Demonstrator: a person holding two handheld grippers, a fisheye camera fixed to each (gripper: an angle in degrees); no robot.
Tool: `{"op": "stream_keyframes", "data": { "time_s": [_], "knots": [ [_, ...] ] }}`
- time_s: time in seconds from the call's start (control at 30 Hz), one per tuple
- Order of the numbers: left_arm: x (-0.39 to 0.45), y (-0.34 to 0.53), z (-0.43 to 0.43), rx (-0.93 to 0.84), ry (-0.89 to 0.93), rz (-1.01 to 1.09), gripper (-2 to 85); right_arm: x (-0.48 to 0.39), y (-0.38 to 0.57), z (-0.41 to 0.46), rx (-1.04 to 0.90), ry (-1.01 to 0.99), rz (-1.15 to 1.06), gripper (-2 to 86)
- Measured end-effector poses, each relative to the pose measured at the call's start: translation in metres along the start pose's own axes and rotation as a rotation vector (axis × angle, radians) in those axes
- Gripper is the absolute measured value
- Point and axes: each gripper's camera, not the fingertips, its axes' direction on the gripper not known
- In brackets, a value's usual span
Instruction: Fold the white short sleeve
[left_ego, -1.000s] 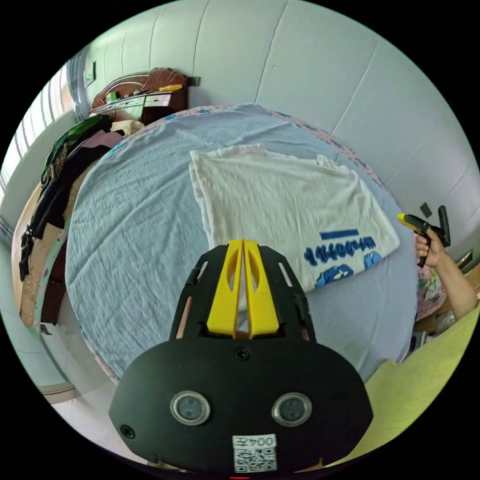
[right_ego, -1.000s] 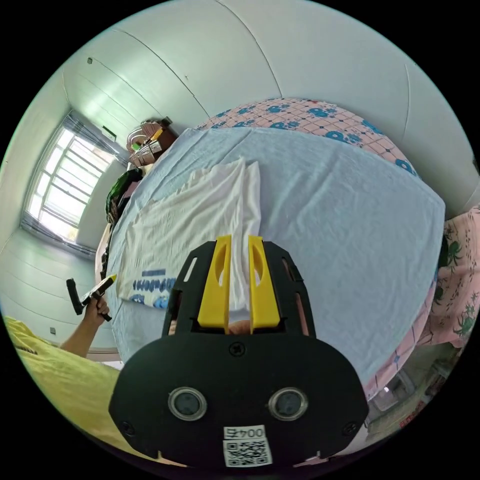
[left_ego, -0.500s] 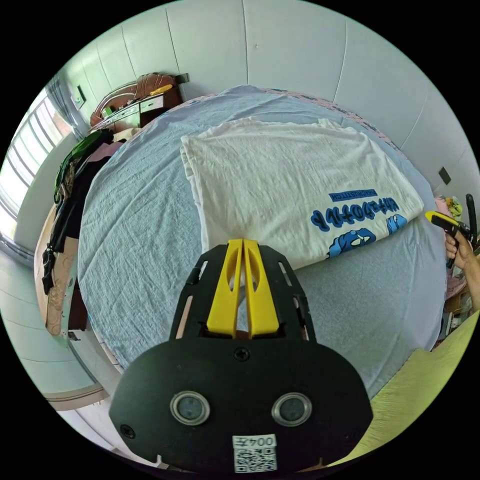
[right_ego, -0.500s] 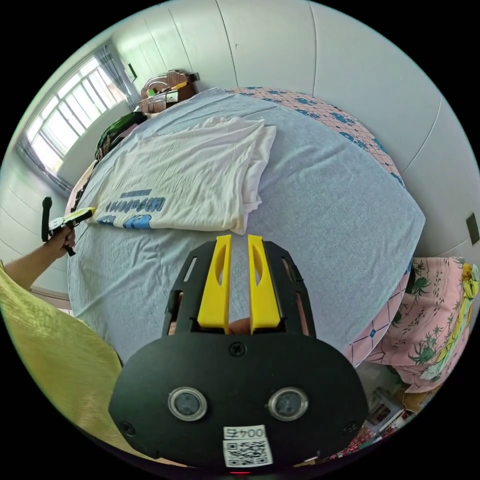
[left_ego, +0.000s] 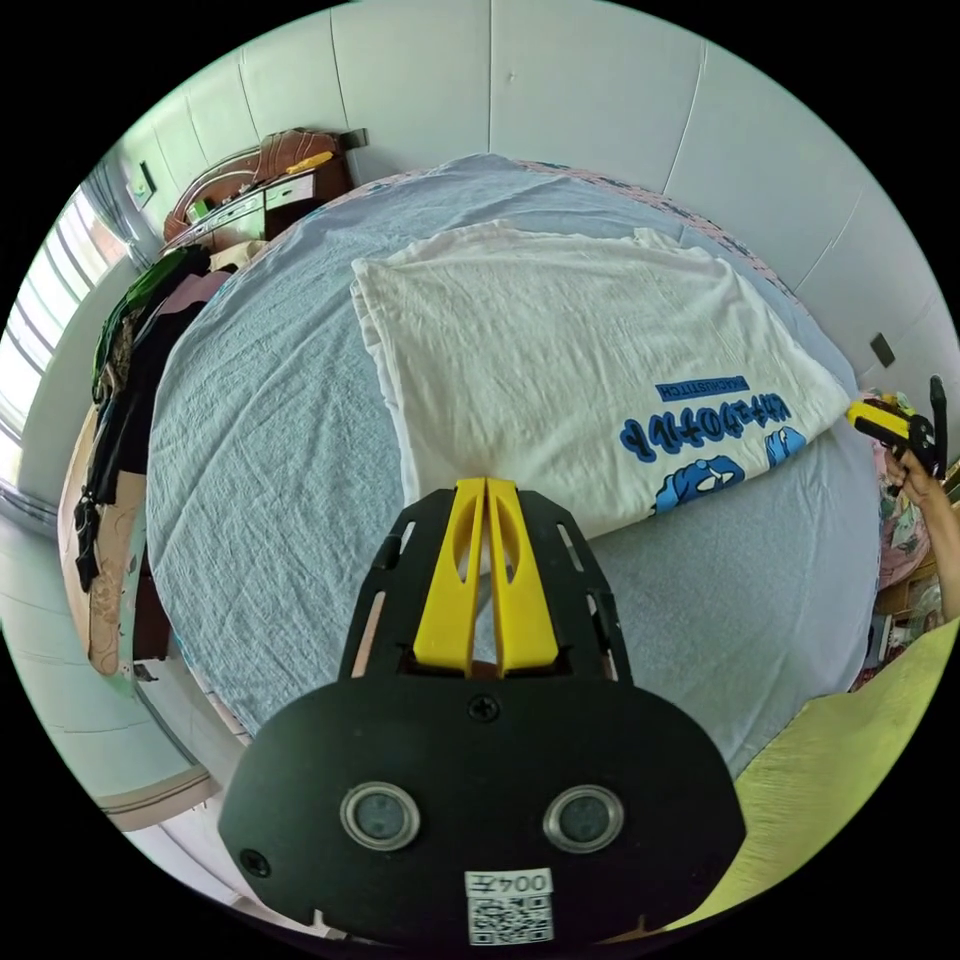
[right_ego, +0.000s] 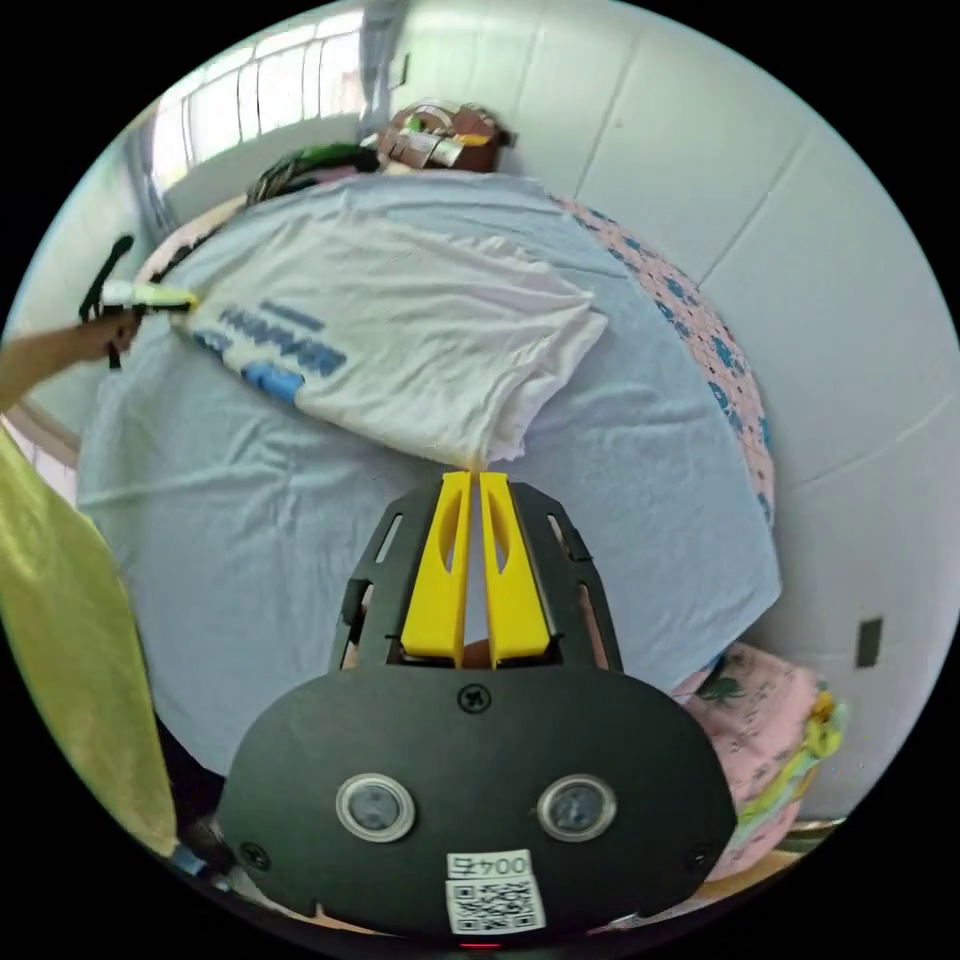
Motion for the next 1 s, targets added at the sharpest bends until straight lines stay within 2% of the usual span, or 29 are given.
{"op": "stream_keyframes", "data": {
  "time_s": [0.07,0.23,0.3,0.43,0.53,0.67,0.87,1.0],
  "knots": [
    [-0.001,0.002,0.000,0.003,0.012,0.001,0.4,0.001,0.007,0.020,-0.080,0.000,-0.068,0.9],
    [0.000,0.004,0.001,0.002,0.021,-0.009,0.4,0.028,0.006,0.020,-0.137,-0.050,0.007,4.3],
    [0.000,0.006,0.002,0.004,0.020,-0.009,0.3,0.049,0.007,0.009,-0.078,-0.097,0.101,4.8],
    [0.001,0.008,0.002,0.005,0.020,-0.013,0.3,0.103,-0.003,0.006,0.119,-0.355,0.373,5.0],
    [0.003,0.008,0.003,-0.003,0.013,-0.008,0.3,0.118,-0.023,0.031,0.077,-0.439,0.409,5.2],
    [0.003,0.009,0.004,-0.006,0.015,-0.012,0.3,0.124,-0.036,0.060,-0.042,-0.430,0.390,6.5],
    [0.002,0.010,0.005,-0.009,0.023,-0.010,0.4,0.132,-0.041,0.075,-0.063,-0.404,0.374,1.6],
    [0.002,0.011,0.006,-0.011,0.026,-0.002,0.4,0.146,-0.035,0.085,-0.074,-0.369,0.412,1.4]
  ]
}}
